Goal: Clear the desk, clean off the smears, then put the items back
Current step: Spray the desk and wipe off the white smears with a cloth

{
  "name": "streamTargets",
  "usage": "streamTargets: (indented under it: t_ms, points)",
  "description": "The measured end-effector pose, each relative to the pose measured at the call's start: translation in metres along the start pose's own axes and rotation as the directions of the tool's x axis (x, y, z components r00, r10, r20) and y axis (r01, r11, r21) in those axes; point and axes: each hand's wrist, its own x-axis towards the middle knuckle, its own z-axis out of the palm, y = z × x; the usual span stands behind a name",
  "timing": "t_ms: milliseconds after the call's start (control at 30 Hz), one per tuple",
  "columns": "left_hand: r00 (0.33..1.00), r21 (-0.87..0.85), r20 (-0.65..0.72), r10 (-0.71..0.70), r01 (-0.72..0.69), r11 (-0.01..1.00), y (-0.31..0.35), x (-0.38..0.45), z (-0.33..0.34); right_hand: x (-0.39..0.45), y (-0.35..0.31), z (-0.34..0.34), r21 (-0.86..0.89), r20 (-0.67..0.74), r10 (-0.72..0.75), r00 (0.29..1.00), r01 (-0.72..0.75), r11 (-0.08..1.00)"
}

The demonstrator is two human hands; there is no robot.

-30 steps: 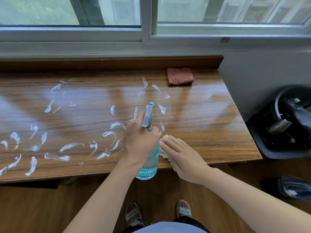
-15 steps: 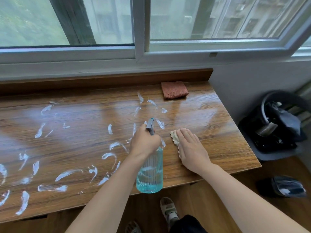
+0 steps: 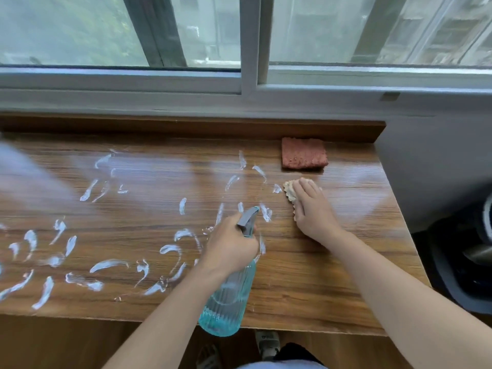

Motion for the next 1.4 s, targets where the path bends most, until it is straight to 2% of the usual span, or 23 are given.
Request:
streamTargets:
  t_ms: [100, 200, 300, 367, 433, 533, 667, 800, 967, 1100, 1267, 1333, 1400]
  points:
    - [1.000, -0.029, -0.025, -0.009, 0.008, 1.000, 0.002, -0.005, 0.000, 0.031, 0.003, -0.001, -0.055, 0.011, -0.181, 0.983, 0.181, 0.982]
    - [0.996, -0.018, -0.085, -0.014, 0.012, 1.000, 0.001, -0.009, 0.002, 0.037, -0.005, -0.006, -0.063, 0.064, -0.366, 0.928, 0.370, 0.927]
    - [0.992, -0.035, -0.123, -0.002, -0.002, 0.999, -0.001, -0.012, 0.002, 0.008, -0.006, -0.011, -0.028, 0.197, -0.561, 0.804, 0.576, 0.817]
    - [0.991, -0.060, -0.136, 0.011, -0.019, 0.998, -0.002, -0.015, 0.000, -0.013, 0.001, -0.009, -0.004, 0.300, -0.609, 0.734, 0.639, 0.769]
    - [0.990, -0.084, -0.141, 0.030, -0.042, 0.996, -0.004, -0.019, -0.002, -0.009, 0.007, -0.008, -0.043, 0.311, -0.588, 0.747, 0.629, 0.776]
    - [0.987, -0.105, -0.155, 0.052, -0.068, 0.992, -0.006, -0.022, -0.004, 0.032, -0.005, -0.003, -0.120, 0.191, -0.461, 0.867, 0.487, 0.865]
    - [0.983, -0.103, -0.175, 0.055, -0.073, 0.992, -0.008, -0.024, -0.004, 0.063, -0.035, 0.011, -0.142, 0.108, -0.337, 0.935, 0.350, 0.926]
    - [0.981, -0.084, -0.188, 0.043, -0.060, 0.995, -0.009, -0.023, -0.005, 0.013, -0.040, 0.006, -0.102, 0.103, -0.426, 0.899, 0.436, 0.894]
    - [0.983, -0.112, -0.177, 0.047, -0.067, 0.991, -0.012, -0.020, -0.006, -0.055, -0.012, 0.002, -0.085, 0.242, -0.504, 0.829, 0.536, 0.840]
    - [0.983, -0.139, -0.175, 0.055, -0.080, 0.987, -0.013, -0.024, -0.006, -0.011, -0.019, 0.004, -0.139, 0.202, -0.431, 0.879, 0.462, 0.876]
    - [0.982, -0.128, -0.184, 0.042, -0.066, 0.990, -0.011, -0.026, -0.006, 0.059, -0.048, 0.022, -0.155, 0.116, -0.268, 0.956, 0.284, 0.946]
    - [0.981, -0.112, -0.191, 0.042, -0.064, 0.992, -0.010, -0.025, -0.006, 0.052, -0.057, 0.024, -0.144, 0.086, -0.280, 0.956, 0.290, 0.946]
    - [0.979, -0.106, -0.196, 0.048, -0.070, 0.992, -0.011, -0.024, -0.007, 0.022, -0.060, 0.016, -0.120, 0.100, -0.361, 0.927, 0.372, 0.921]
